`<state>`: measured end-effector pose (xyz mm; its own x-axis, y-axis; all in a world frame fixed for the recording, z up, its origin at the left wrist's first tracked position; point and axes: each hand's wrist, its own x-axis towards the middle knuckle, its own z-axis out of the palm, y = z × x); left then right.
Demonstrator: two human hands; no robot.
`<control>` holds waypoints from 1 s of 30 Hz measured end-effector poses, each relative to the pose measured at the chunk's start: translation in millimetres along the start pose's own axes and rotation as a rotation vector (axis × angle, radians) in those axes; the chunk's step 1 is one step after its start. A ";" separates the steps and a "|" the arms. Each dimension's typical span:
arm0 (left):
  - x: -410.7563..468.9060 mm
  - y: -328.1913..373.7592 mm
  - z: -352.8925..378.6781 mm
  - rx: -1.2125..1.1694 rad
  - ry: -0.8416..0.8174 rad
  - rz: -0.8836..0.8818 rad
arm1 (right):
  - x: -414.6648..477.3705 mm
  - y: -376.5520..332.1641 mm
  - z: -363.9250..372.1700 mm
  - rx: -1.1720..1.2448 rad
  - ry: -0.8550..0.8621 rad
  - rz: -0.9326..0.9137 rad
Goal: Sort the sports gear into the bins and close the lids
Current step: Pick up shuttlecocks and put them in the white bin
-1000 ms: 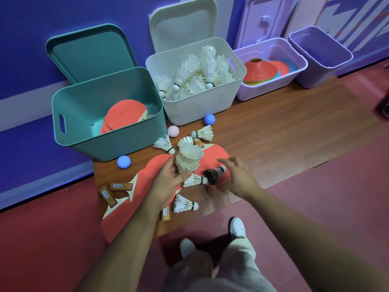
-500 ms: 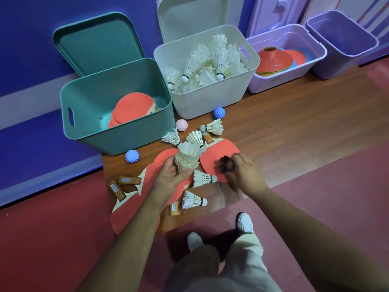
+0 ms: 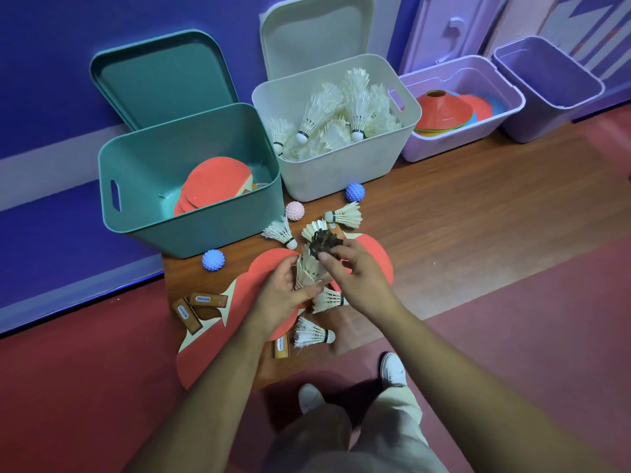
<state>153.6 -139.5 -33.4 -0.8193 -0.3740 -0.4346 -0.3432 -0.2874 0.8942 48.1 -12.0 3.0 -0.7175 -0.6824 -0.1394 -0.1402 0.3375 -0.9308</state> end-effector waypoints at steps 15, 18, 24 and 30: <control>-16.6 -7.3 -33.0 -0.013 0.115 0.009 | -9.8 105.6 31.9 -0.872 -0.350 -0.020; -20.0 -10.0 -36.4 -0.017 0.142 -0.008 | -8.8 118.4 30.4 -0.849 -0.238 -0.044; -25.0 -7.9 -37.0 -0.025 0.158 0.017 | -8.7 106.0 12.5 -0.464 -0.088 0.177; -25.5 -7.5 -37.1 -0.008 0.153 0.005 | 7.2 28.9 -5.2 0.576 0.146 0.271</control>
<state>194.1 -160.5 -33.0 -0.7414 -0.5052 -0.4417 -0.3347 -0.2920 0.8959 35.3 -3.9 -23.2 -0.7672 -0.5132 -0.3848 0.4173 0.0561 -0.9070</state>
